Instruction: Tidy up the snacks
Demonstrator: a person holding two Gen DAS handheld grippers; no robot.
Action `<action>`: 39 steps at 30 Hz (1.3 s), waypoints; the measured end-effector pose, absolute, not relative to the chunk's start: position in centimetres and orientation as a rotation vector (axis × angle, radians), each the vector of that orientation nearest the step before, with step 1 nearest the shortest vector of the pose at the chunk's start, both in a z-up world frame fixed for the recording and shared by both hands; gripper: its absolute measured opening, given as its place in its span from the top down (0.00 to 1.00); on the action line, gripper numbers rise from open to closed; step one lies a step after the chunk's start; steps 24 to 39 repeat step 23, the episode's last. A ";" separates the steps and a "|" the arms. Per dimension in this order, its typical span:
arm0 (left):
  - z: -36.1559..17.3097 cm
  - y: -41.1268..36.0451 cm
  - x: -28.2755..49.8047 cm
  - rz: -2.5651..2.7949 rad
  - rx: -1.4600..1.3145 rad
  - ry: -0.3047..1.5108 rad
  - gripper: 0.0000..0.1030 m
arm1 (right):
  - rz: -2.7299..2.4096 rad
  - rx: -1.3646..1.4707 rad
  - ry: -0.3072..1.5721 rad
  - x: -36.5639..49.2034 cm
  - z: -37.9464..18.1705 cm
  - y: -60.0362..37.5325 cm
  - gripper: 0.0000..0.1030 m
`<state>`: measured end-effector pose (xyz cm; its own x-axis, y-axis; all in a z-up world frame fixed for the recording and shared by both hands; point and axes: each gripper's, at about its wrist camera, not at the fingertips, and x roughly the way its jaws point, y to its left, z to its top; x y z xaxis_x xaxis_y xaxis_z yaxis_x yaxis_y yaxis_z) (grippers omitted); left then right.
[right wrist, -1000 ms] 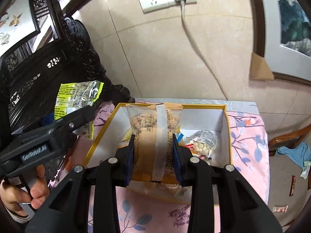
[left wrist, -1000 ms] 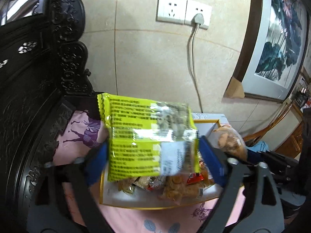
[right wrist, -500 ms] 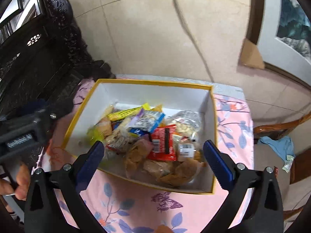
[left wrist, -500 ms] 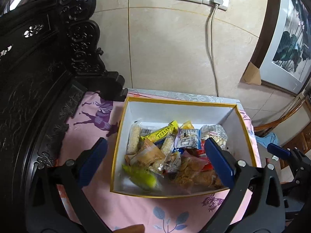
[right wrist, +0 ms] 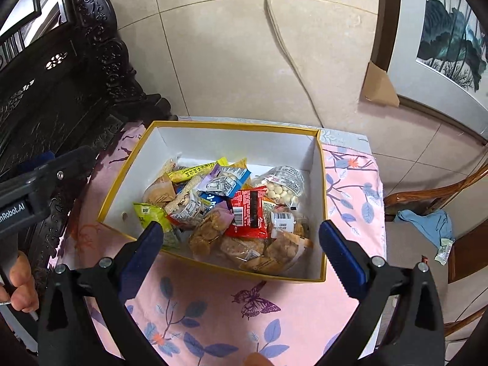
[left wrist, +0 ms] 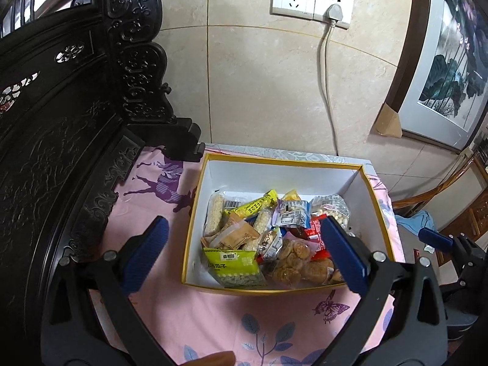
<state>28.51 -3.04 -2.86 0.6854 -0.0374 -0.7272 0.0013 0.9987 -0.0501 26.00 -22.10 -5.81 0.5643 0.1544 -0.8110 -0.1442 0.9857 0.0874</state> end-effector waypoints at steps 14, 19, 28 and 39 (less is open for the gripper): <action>-2.4 -3.8 27.6 -0.028 -0.021 0.792 0.02 | 0.180 0.001 0.950 25.3 -5.5 -22.0 0.01; -2.4 -3.6 27.6 -0.025 -0.023 0.797 0.02 | 0.181 -0.003 0.950 25.3 -5.5 -22.0 0.01; -2.8 -3.4 27.5 -0.035 -0.025 0.807 0.02 | 0.183 -0.006 0.955 25.3 -5.6 -22.0 0.01; -2.8 -3.4 27.5 -0.035 -0.025 0.807 0.02 | 0.183 -0.006 0.955 25.3 -5.6 -22.0 0.01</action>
